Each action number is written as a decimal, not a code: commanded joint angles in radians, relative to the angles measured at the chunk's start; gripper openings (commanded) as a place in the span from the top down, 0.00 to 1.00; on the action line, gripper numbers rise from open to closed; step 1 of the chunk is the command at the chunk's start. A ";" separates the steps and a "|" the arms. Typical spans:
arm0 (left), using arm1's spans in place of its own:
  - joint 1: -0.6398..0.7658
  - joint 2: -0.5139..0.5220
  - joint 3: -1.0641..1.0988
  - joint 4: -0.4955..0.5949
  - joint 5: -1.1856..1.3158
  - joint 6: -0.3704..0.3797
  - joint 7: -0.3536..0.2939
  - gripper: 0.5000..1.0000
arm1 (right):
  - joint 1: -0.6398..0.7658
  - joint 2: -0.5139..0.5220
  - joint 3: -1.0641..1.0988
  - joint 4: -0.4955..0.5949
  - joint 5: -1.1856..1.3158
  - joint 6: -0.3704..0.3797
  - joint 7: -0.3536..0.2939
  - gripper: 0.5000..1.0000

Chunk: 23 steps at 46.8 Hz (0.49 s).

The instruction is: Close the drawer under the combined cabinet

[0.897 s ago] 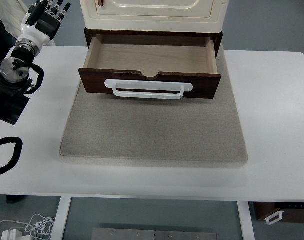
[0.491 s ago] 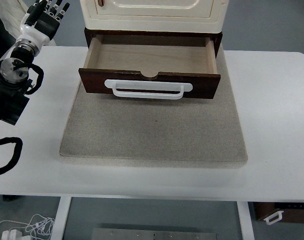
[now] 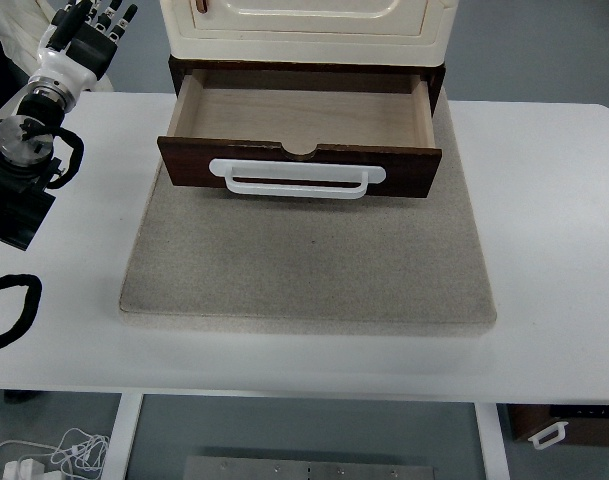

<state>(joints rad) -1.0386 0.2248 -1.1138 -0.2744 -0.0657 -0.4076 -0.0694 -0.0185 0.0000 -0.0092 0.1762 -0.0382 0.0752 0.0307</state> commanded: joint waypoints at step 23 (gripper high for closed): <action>-0.067 0.134 0.000 -0.138 0.004 0.015 -0.006 0.00 | 0.000 0.000 0.000 0.000 0.000 0.000 0.000 0.10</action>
<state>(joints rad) -1.0982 0.3352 -1.1151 -0.3892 -0.0638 -0.3926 -0.0755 -0.0184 0.0000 -0.0092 0.1762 -0.0383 0.0753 0.0307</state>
